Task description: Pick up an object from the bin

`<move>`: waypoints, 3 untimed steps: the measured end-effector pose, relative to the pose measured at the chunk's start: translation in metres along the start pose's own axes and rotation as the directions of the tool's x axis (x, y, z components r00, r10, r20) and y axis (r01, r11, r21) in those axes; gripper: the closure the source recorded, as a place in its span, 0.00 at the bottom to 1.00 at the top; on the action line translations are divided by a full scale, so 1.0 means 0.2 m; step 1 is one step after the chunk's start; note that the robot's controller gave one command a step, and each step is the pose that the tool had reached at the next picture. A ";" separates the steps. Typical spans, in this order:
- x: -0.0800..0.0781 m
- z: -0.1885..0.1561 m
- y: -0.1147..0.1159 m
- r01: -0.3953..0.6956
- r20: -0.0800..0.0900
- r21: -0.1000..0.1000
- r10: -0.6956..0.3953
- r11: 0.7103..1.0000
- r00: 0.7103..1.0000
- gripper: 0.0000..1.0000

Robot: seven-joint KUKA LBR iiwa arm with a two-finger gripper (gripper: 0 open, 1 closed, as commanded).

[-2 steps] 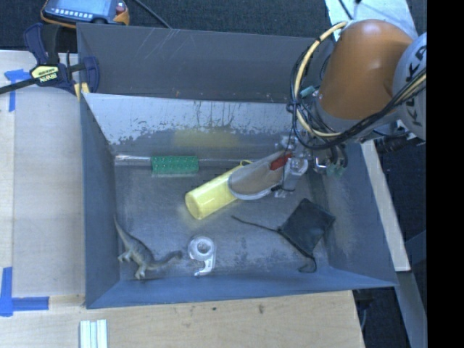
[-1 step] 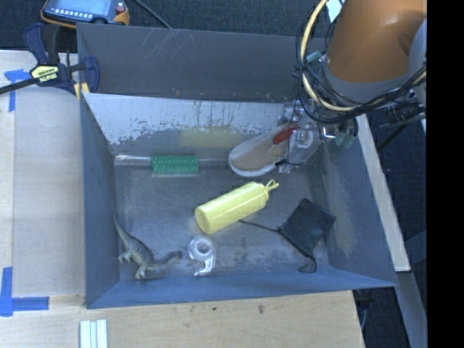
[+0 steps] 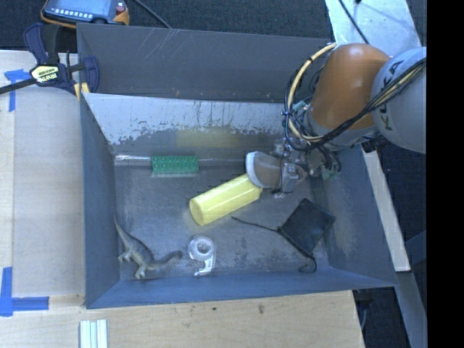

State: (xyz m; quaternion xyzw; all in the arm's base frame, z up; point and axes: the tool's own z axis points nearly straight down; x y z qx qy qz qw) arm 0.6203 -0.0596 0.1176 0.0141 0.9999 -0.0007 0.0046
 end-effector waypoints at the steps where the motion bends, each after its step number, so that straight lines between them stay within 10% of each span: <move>1: 0.00 0.06 -0.02 0.005 -0.004 -0.001 -0.005 1.000 1.000 1.00; 2: 0.01 -0.14 0.04 0.008 -0.011 -0.001 -0.008 1.000 1.000 1.00; 3: 0.15 0.01 0.03 0.031 0.000 0.000 -0.031 1.000 1.000 1.00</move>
Offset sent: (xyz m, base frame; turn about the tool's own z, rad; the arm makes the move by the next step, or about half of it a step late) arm -0.0017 0.0130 0.0432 -0.0094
